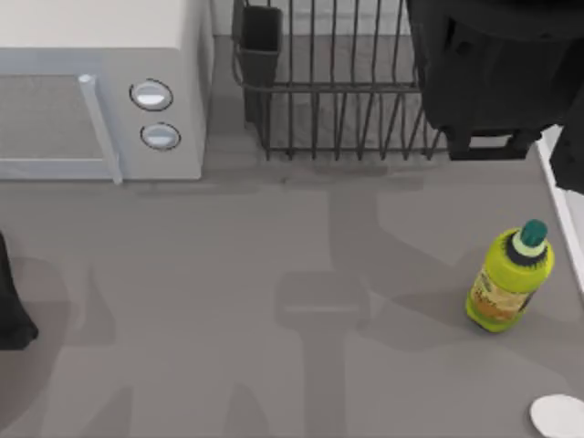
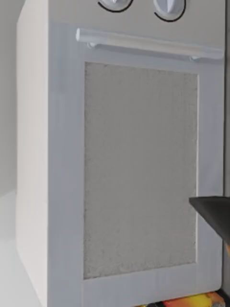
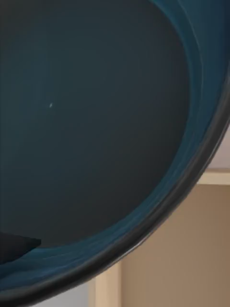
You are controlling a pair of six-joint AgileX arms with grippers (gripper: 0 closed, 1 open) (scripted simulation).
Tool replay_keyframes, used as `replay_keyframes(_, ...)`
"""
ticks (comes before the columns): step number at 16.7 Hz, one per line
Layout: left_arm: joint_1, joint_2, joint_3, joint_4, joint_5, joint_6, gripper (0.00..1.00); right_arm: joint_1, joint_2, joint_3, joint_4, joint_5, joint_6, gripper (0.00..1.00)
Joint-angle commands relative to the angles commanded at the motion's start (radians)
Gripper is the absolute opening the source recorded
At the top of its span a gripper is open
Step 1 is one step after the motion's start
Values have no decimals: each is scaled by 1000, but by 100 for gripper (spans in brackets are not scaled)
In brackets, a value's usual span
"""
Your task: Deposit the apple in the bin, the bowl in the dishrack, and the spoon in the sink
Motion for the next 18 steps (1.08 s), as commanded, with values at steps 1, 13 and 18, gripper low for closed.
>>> replay_keyframes(1,0,0,0,0,0,0,100,0,0,0,0,0,0,0)
replay_keyframes(13,0,0,0,0,0,0,100,-225,366,-48,443,-214,-9,0)
replay_keyframes(18,0,0,0,0,0,0,100,-379,576,-92,696,-370,-13,0)
